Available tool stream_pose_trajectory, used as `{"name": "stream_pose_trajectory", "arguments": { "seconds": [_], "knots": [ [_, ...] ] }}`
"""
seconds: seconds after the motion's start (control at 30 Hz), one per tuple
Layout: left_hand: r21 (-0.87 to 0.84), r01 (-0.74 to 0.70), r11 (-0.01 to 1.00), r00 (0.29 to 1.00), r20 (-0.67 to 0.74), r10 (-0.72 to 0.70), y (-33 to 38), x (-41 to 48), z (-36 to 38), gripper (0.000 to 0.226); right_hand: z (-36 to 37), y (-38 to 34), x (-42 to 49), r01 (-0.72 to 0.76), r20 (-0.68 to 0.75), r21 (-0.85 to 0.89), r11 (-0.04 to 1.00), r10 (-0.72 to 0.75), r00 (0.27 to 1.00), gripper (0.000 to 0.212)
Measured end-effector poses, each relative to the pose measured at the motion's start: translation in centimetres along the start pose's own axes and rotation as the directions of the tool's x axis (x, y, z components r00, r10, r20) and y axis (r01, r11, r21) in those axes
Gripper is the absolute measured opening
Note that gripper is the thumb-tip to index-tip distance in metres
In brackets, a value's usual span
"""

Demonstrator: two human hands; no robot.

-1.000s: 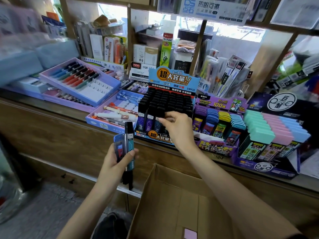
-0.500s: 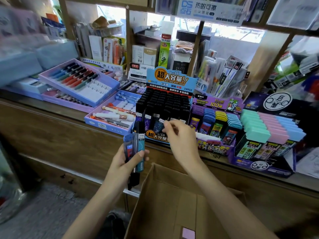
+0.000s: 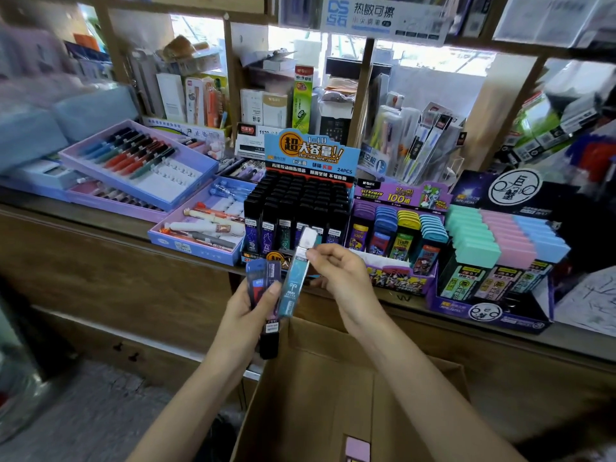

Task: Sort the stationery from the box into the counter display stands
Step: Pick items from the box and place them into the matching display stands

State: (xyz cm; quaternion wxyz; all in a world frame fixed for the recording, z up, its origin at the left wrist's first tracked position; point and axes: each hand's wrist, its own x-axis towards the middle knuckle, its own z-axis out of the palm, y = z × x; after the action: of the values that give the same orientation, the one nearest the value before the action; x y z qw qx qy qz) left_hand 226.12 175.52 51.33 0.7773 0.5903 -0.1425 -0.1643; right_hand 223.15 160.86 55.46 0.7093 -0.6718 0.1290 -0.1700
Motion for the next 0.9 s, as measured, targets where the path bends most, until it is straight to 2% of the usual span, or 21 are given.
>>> {"name": "stream_pose_trajectory", "arguments": {
  "seconds": [0.23,0.33,0.47,0.53,0.63,0.73,0.8,0.9],
  "knots": [
    [0.126,-0.047,0.991,0.998,-0.043,0.053,-1.2,1.6,1.3,0.008,-3.6,0.8,0.1,0.054,-0.094,0.053,0.997,-0.049,0.994,0.006],
    [0.18,-0.06,0.982,0.996,-0.05,0.07,-1.1,2.1,1.6,0.008,-5.0,0.6,0.1,0.11,-0.124,-0.007,0.994,-0.11,0.986,0.005],
    [0.396,-0.17,0.902,0.984,0.018,0.177,-0.1,3.3,2.7,0.008,-6.3,0.6,-0.1,0.149,-0.158,-0.046,0.988,-0.154,0.975,0.006],
    [0.505,-0.219,0.835,0.975,0.093,0.2,0.5,4.0,3.4,0.016,-6.9,0.6,-0.2,0.164,-0.2,-0.02,0.986,-0.165,0.966,0.006],
    [0.701,-0.29,0.651,0.957,0.216,0.194,1.3,5.1,4.4,0.032,-7.9,0.8,-0.4,0.195,-0.253,-0.008,0.981,-0.191,0.949,0.008],
    [0.863,-0.401,0.307,0.91,0.338,0.239,1.7,6.0,5.5,0.042,-8.9,1.2,-0.8,0.197,-0.263,-0.034,0.98,-0.199,0.944,0.012],
    [0.867,-0.483,0.12,0.851,0.433,0.296,1.6,6.6,6.0,0.043,-9.4,1.4,-1.0,0.185,-0.276,-0.026,0.982,-0.185,0.943,0.013],
    [0.826,-0.563,-0.026,0.782,0.542,0.308,1.1,7.3,6.5,0.044,-10.1,1.6,-1.1,0.165,-0.28,-0.022,0.986,-0.165,0.946,0.01]
  ]
}}
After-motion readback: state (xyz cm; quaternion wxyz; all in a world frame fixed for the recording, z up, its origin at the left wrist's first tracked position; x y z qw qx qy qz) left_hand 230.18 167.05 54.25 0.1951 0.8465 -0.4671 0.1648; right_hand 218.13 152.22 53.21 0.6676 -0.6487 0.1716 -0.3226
